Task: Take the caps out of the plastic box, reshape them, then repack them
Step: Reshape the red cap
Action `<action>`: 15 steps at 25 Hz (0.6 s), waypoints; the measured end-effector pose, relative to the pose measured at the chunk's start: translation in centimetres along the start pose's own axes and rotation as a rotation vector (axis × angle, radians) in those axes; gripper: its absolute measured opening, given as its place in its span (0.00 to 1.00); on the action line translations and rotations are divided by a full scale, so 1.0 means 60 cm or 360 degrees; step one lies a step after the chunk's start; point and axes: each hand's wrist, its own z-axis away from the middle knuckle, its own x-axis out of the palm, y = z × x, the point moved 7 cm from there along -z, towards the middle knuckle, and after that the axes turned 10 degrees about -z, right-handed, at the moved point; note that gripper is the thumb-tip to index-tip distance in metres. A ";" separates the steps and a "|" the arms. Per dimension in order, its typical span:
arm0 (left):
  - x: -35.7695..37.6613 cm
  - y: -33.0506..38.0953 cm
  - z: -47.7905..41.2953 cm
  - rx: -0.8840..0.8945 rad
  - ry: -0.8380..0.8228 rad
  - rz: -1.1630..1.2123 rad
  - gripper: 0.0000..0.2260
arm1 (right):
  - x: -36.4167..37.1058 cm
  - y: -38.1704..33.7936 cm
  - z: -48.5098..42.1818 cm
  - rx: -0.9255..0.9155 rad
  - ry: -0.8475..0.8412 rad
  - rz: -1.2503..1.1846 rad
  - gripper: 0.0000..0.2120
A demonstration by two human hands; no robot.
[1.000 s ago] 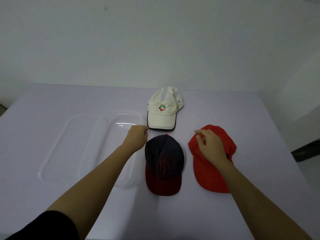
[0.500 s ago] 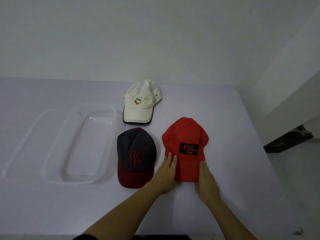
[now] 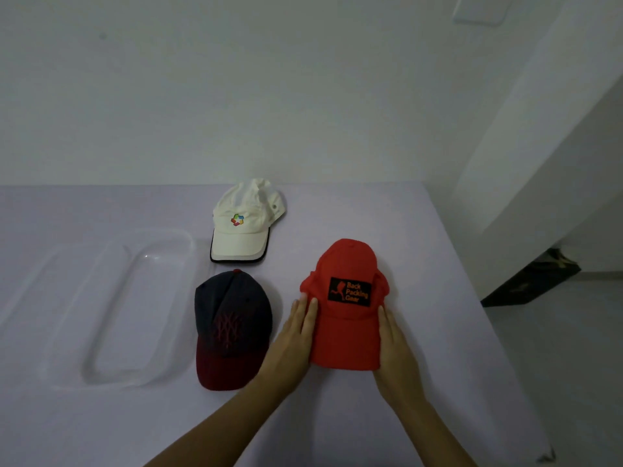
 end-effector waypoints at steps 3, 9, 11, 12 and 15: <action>-0.026 -0.021 -0.007 0.0017 0.0043 0.0017 0.37 | -0.012 -0.035 0.006 0.0028 -0.0011 -0.0208 0.31; -0.088 0.024 -0.004 -0.0340 0.0262 0.0828 0.16 | -0.004 -0.108 0.007 0.0235 0.0160 -0.1004 0.16; -0.086 0.014 -0.001 -0.0442 0.0328 0.0869 0.23 | -0.002 -0.118 0.004 0.0322 0.0155 -0.1216 0.17; -0.086 0.014 -0.003 -0.0444 0.0359 0.0979 0.27 | -0.007 -0.130 0.002 0.0303 0.0138 -0.1273 0.16; -0.095 0.004 0.001 -0.0452 0.0427 0.0996 0.32 | -0.012 -0.145 -0.006 0.0146 0.0118 -0.1068 0.14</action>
